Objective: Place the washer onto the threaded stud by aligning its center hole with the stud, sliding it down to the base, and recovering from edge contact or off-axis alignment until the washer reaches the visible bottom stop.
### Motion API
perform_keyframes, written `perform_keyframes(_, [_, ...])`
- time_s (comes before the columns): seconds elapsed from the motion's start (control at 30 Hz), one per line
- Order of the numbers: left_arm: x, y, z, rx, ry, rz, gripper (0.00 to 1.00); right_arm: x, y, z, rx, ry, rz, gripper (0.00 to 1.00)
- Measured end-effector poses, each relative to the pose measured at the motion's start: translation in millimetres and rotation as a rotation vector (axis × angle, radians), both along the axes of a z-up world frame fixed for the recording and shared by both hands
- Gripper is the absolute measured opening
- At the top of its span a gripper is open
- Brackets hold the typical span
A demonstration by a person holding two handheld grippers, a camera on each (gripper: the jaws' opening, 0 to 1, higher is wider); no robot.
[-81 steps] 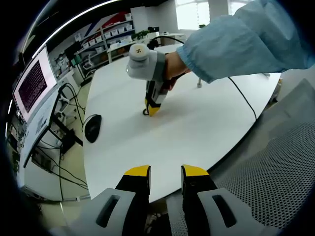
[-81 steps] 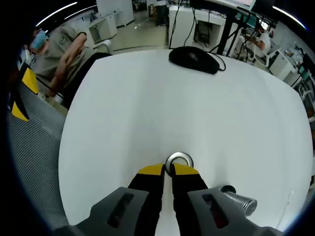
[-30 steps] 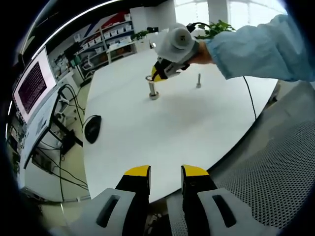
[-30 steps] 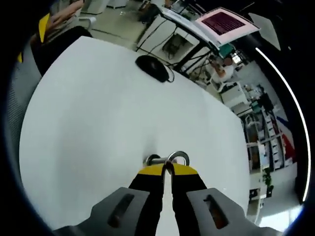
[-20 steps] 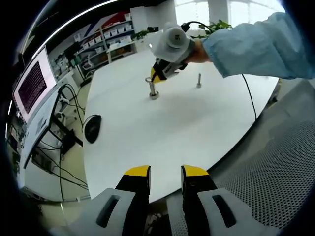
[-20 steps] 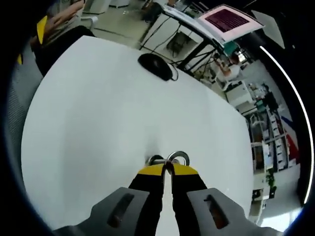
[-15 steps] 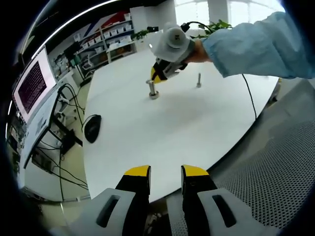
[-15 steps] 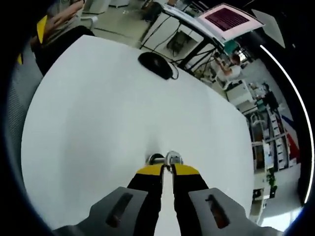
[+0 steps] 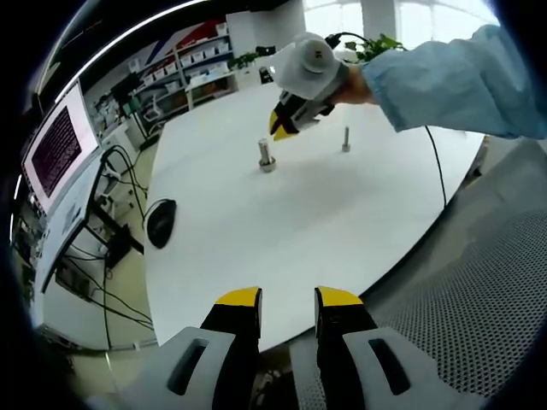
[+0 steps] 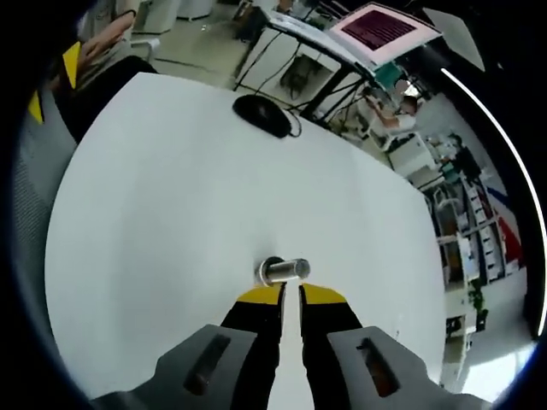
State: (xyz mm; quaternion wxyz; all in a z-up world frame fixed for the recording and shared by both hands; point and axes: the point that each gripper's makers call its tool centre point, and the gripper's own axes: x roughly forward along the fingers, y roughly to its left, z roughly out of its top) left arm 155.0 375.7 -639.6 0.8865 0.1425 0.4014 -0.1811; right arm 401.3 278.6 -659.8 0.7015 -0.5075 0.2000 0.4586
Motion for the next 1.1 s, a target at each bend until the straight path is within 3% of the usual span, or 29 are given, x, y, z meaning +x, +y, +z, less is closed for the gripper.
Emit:
perform_keyframes(0.27, [-1.4, -4, 1.8, 0.004, -0.009, -0.005, 0.23, -6, -23, 23.2, 0.092, 0.019, -0.087, 0.10])
perform_keyframes(0.57, [-3.4, -7, 2.2, 0.014, -0.009, -0.008, 0.23, -24, -66, 59.0, 0.227, 0.049, -0.204, 0.13])
perform_keyframes(0.93, [-8.3, -3, -2.0, 0.030, 0.012, 0.006, 0.23, -59, -135, 94.7, 0.421, 0.131, -0.361, 0.20])
perform_keyframes(1.1, [-7.4, -1, 0.1, 0.005, -0.002, 0.016, 0.23, -84, -160, 115.8, 0.560, 0.146, -0.391, 0.23])
